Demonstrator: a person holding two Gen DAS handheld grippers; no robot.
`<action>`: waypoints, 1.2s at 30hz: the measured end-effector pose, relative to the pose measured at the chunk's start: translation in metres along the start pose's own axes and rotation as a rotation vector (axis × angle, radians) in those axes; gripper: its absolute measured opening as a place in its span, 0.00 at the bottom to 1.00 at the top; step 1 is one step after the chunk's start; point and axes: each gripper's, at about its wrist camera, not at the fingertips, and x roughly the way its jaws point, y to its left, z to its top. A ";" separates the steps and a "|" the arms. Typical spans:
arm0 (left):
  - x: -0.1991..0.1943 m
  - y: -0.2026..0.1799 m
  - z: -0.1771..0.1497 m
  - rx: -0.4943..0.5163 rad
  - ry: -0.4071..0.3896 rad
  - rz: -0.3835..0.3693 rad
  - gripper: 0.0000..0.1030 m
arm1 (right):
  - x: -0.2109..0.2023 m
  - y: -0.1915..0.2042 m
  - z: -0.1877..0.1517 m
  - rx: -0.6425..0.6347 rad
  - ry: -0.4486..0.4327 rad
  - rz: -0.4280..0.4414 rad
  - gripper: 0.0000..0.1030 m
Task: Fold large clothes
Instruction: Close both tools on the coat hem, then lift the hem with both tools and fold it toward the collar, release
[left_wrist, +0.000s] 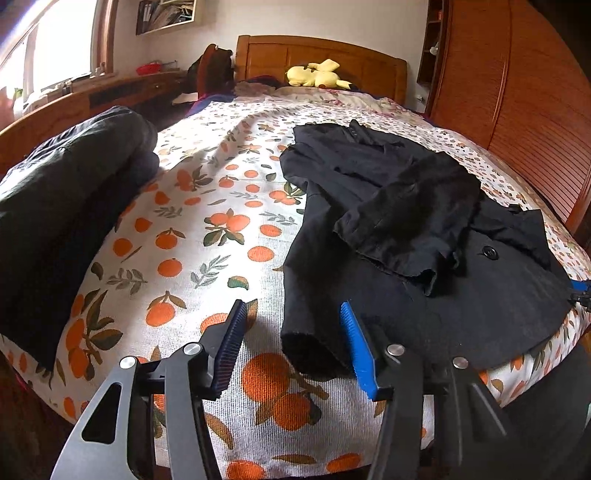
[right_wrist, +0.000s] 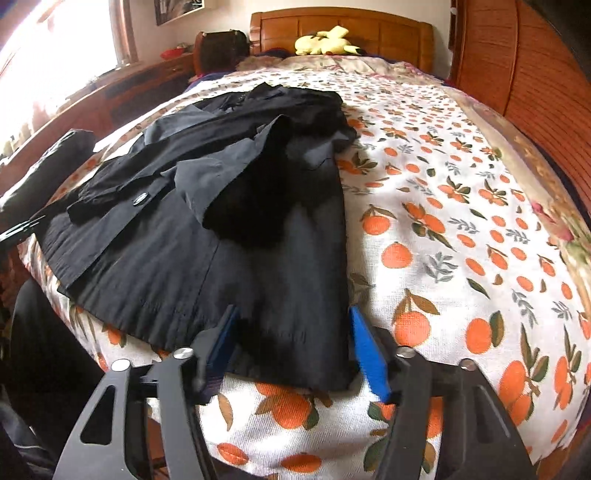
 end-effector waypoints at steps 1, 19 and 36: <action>0.001 0.000 0.000 -0.001 0.000 0.002 0.53 | 0.000 0.001 0.000 -0.006 -0.002 -0.001 0.37; -0.002 -0.006 -0.001 0.001 0.007 -0.042 0.11 | 0.001 0.009 -0.003 0.000 -0.035 0.018 0.26; -0.148 -0.043 0.089 0.012 -0.309 -0.123 0.04 | -0.126 0.010 0.055 -0.010 -0.319 0.033 0.07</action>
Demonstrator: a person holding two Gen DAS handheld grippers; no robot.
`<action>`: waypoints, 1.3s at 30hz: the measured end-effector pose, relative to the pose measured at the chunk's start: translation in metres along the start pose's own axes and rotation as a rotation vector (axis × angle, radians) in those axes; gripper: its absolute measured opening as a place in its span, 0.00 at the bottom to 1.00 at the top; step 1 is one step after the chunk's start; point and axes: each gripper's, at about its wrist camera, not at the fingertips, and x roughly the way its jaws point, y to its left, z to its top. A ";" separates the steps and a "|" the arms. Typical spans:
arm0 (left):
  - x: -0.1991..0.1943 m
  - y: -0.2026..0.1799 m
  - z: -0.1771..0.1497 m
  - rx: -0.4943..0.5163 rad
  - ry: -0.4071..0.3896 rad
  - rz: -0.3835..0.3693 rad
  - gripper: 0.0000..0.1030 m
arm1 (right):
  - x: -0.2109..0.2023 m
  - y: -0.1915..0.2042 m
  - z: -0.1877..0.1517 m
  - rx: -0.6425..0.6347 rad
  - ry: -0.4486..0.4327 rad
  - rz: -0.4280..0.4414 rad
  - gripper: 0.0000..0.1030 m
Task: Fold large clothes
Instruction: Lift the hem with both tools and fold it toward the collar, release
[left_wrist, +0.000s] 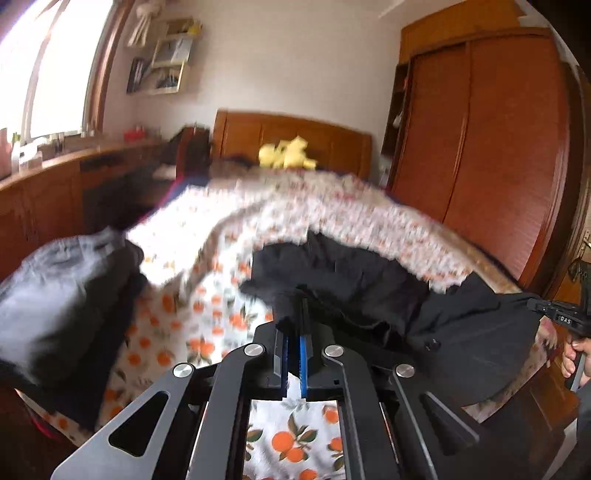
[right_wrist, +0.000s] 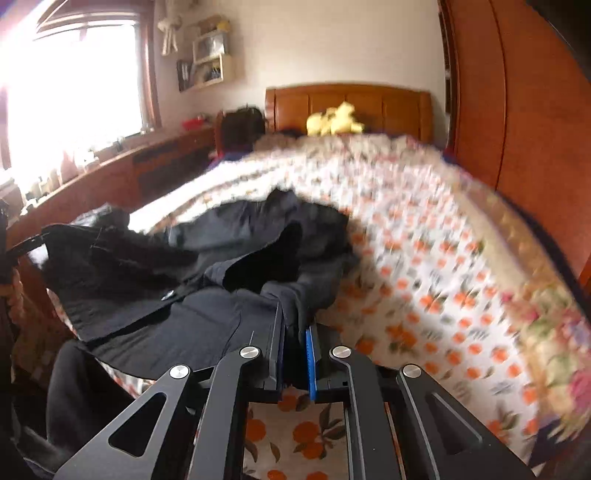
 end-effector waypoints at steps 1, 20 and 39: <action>-0.010 -0.003 0.005 0.004 -0.017 -0.003 0.04 | -0.011 0.001 0.004 -0.005 -0.017 -0.003 0.07; -0.033 -0.027 0.009 0.053 -0.016 -0.001 0.05 | -0.042 0.005 0.006 -0.077 -0.052 -0.002 0.08; 0.202 0.025 0.105 0.069 0.027 0.171 0.05 | 0.203 -0.045 0.143 -0.102 -0.039 -0.125 0.08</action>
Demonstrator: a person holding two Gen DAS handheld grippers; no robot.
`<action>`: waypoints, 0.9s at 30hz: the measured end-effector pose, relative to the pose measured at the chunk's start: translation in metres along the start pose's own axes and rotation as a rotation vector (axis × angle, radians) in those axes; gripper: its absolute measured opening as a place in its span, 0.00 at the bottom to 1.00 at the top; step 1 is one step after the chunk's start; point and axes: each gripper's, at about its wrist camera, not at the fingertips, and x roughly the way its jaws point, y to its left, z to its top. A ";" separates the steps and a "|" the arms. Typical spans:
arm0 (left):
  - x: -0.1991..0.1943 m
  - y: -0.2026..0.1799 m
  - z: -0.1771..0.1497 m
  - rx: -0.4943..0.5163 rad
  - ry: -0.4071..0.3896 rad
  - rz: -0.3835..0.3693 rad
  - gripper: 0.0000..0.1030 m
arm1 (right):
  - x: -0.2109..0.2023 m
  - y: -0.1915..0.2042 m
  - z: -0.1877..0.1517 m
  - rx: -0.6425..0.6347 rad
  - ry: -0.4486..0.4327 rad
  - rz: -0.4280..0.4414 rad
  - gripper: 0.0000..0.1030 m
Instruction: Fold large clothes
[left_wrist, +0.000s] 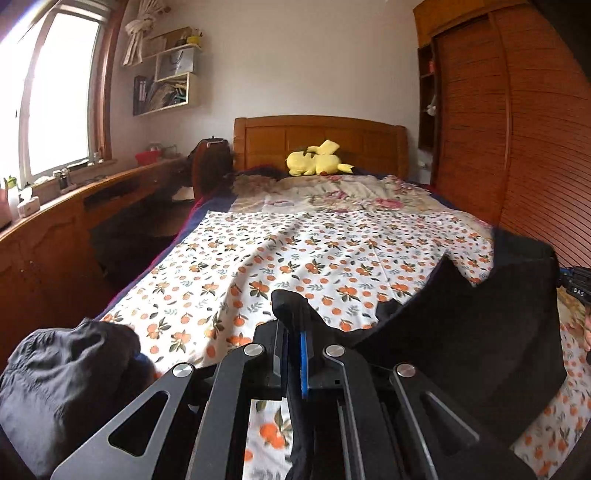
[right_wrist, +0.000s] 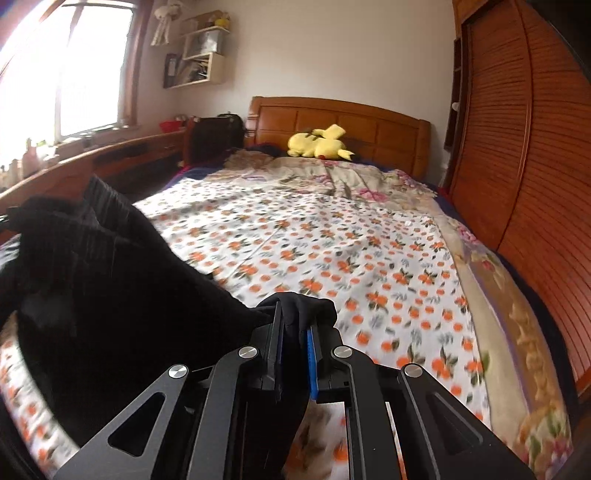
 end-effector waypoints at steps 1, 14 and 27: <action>0.009 0.002 0.003 -0.006 0.006 -0.001 0.05 | 0.010 0.000 0.004 0.000 0.004 -0.007 0.08; 0.087 0.003 0.025 -0.003 0.056 0.016 0.19 | 0.128 0.001 0.038 0.018 0.089 -0.134 0.08; 0.073 -0.016 -0.052 0.007 0.127 -0.086 0.51 | 0.156 0.013 0.031 0.028 0.134 -0.199 0.55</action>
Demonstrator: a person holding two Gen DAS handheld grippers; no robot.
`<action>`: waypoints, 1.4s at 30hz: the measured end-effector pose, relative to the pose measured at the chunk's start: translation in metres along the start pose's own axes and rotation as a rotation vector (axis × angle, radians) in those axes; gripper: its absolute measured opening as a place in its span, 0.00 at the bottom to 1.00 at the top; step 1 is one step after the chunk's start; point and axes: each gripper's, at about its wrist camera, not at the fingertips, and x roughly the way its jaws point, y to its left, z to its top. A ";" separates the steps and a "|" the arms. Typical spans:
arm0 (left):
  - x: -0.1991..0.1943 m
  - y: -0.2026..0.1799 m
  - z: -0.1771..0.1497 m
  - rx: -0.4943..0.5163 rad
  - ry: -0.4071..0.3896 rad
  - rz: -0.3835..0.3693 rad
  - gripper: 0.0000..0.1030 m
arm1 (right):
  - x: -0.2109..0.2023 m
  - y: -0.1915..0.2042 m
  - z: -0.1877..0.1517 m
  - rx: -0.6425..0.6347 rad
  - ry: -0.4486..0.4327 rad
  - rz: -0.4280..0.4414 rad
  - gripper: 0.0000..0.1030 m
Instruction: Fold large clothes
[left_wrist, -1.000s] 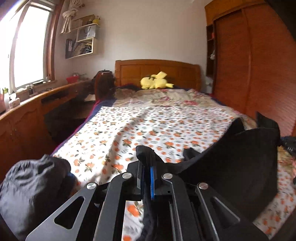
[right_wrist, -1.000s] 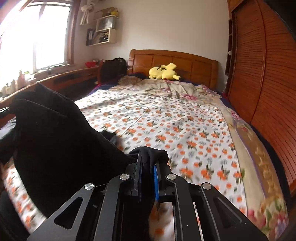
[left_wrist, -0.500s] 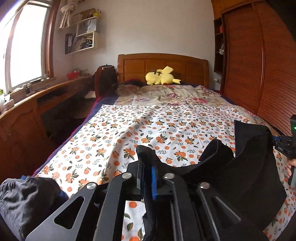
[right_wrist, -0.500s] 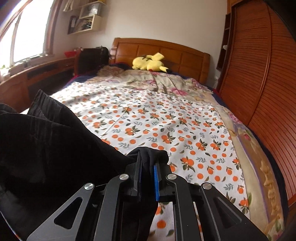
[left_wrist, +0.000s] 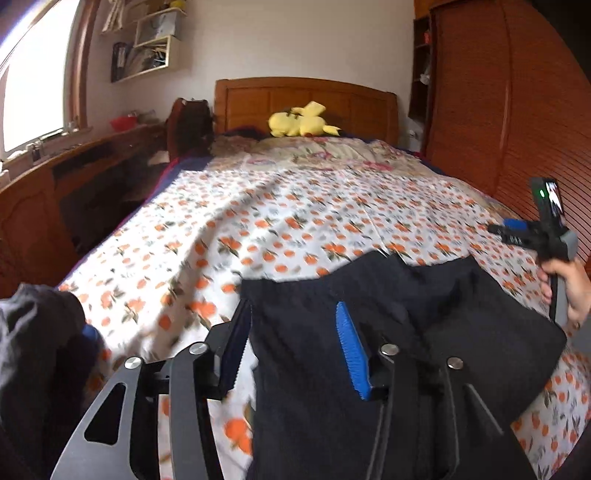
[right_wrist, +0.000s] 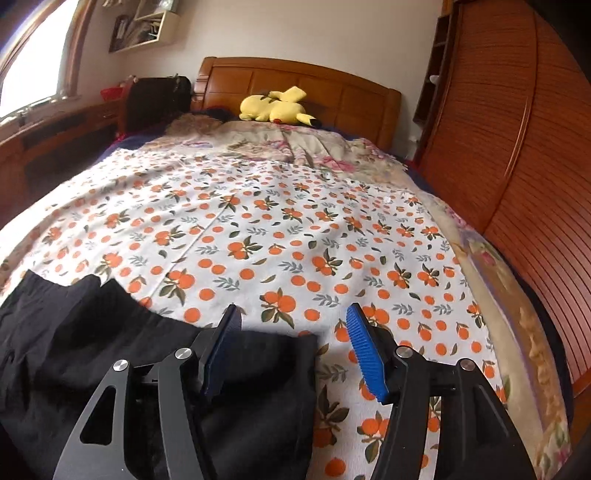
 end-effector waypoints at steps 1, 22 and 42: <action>-0.003 -0.004 -0.006 0.005 0.003 -0.010 0.51 | -0.003 0.000 -0.001 0.000 0.003 0.015 0.54; -0.049 -0.062 -0.080 0.066 -0.020 -0.124 0.82 | -0.128 0.070 -0.120 -0.148 0.055 0.307 0.52; -0.044 -0.059 -0.105 0.068 0.019 -0.140 0.91 | -0.118 0.101 -0.170 -0.174 0.168 0.314 0.52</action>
